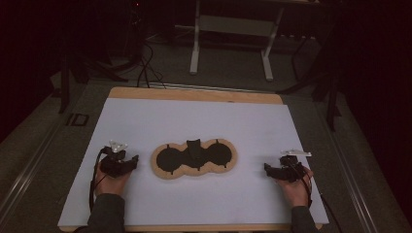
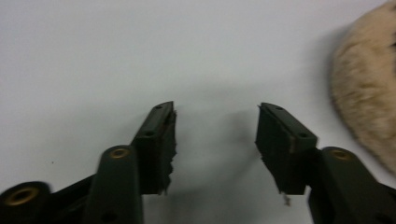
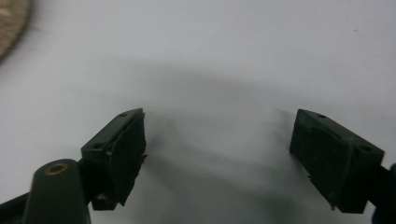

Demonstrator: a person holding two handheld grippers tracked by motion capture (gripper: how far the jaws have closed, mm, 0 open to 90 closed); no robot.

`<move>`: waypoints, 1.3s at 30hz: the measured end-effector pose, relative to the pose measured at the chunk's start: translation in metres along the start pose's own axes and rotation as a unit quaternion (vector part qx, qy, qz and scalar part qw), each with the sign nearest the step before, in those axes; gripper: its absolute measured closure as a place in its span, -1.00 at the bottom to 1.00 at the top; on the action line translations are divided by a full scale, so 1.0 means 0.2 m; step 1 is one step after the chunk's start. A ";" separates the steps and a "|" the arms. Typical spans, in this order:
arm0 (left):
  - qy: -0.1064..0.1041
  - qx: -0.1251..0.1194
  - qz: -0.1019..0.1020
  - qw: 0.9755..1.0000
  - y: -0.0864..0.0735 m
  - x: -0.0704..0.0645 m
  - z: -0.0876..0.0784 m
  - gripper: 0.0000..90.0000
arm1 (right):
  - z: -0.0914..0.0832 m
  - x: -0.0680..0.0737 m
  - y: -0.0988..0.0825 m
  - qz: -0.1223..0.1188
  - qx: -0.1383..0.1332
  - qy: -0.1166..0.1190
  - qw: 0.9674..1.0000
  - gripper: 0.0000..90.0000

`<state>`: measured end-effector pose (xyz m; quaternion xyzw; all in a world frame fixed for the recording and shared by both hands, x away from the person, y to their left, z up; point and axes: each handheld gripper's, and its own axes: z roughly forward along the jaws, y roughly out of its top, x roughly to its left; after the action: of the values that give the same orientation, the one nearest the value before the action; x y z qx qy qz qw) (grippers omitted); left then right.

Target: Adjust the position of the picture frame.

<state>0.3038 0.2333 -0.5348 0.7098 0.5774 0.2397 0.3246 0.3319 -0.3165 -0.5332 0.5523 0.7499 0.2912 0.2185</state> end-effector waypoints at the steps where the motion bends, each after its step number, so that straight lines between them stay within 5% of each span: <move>1: -0.013 -0.007 -0.009 1.000 0.00 0.00 -0.01 0.15 | -0.01 0.01 0.00 -0.003 0.000 -0.001 1.000 -0.48; 6: -0.027 -0.024 -0.006 0.999 0.01 -0.01 -0.06 0.19 | -0.05 0.05 0.01 -0.009 -0.017 0.010 1.000 -0.39; 7: -0.047 -0.038 0.011 0.998 0.03 -0.03 -0.08 0.20 | -0.07 0.09 0.02 -0.021 -0.026 0.018 0.999 -0.30; 11: -0.057 -0.047 0.030 0.997 0.04 -0.05 -0.10 0.25 | -0.07 0.15 0.03 -0.037 -0.030 0.030 0.998 -0.23; 20: -0.076 -0.074 0.015 0.994 0.06 -0.04 -0.12 0.25 | -0.09 0.21 0.04 -0.049 -0.038 0.050 0.997 -0.12; 32: -0.075 -0.063 0.043 0.994 0.09 -0.05 -0.07 0.45 | -0.08 0.31 0.05 -0.071 -0.033 0.077 0.994 0.24; 39: -0.080 -0.065 0.041 0.994 0.11 -0.06 0.00 0.65 | -0.07 0.37 0.05 -0.087 -0.031 0.091 0.992 0.51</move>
<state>0.3160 0.2186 -0.5174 0.7269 0.5033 0.2321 0.4056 0.3080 -0.2454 -0.5159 0.4493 0.8026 0.3429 0.1905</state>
